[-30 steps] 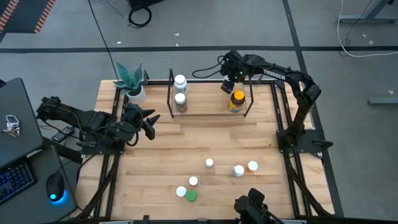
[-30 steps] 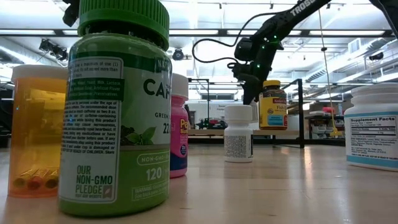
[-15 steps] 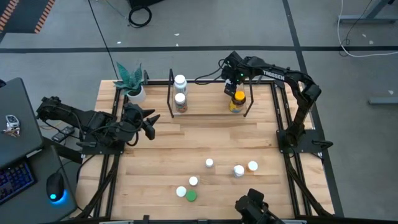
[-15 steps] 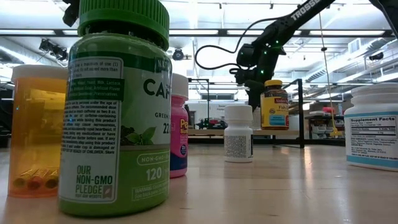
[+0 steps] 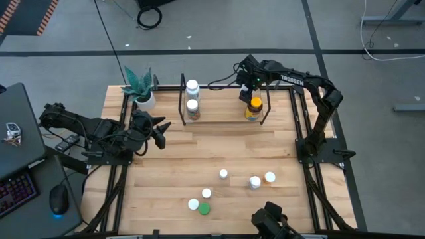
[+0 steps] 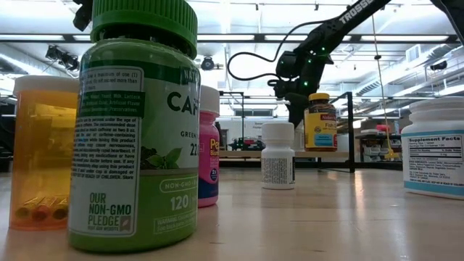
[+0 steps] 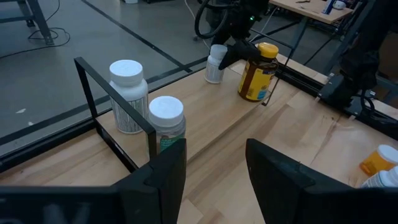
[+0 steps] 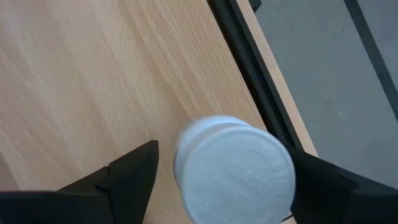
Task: Pick and place medicine bottles onto shelf by color
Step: Put the large white pill bottle on the shelf
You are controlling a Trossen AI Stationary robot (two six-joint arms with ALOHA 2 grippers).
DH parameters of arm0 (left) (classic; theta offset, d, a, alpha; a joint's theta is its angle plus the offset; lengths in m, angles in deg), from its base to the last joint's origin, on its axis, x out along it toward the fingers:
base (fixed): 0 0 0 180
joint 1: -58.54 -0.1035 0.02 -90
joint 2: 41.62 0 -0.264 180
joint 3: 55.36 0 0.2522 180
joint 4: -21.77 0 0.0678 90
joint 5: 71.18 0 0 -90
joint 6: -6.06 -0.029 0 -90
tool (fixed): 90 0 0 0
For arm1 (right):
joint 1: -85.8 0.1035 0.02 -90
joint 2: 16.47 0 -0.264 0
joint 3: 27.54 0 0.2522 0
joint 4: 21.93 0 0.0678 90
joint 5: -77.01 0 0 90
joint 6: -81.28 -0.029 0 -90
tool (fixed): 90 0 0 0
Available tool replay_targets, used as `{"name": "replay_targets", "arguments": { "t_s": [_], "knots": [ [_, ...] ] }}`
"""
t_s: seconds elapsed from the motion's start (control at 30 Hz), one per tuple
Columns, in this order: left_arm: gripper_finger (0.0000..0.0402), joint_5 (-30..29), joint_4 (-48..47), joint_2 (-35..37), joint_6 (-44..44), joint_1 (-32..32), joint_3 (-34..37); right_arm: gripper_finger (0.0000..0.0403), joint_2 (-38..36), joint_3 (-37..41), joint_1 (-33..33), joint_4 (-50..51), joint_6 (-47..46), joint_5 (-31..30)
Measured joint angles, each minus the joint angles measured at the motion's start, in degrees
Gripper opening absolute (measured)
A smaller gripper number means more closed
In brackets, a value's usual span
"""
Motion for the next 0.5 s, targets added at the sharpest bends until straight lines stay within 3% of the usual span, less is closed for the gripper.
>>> {"name": "replay_targets", "arguments": {
  "t_s": [0.5],
  "knots": [
    [0.0174,0.0,0.0,0.0,-0.1,0.0,0.0,0.0335,-0.2,-3.0,0.4,2.0,-3.7,-0.3]
  ]
}}
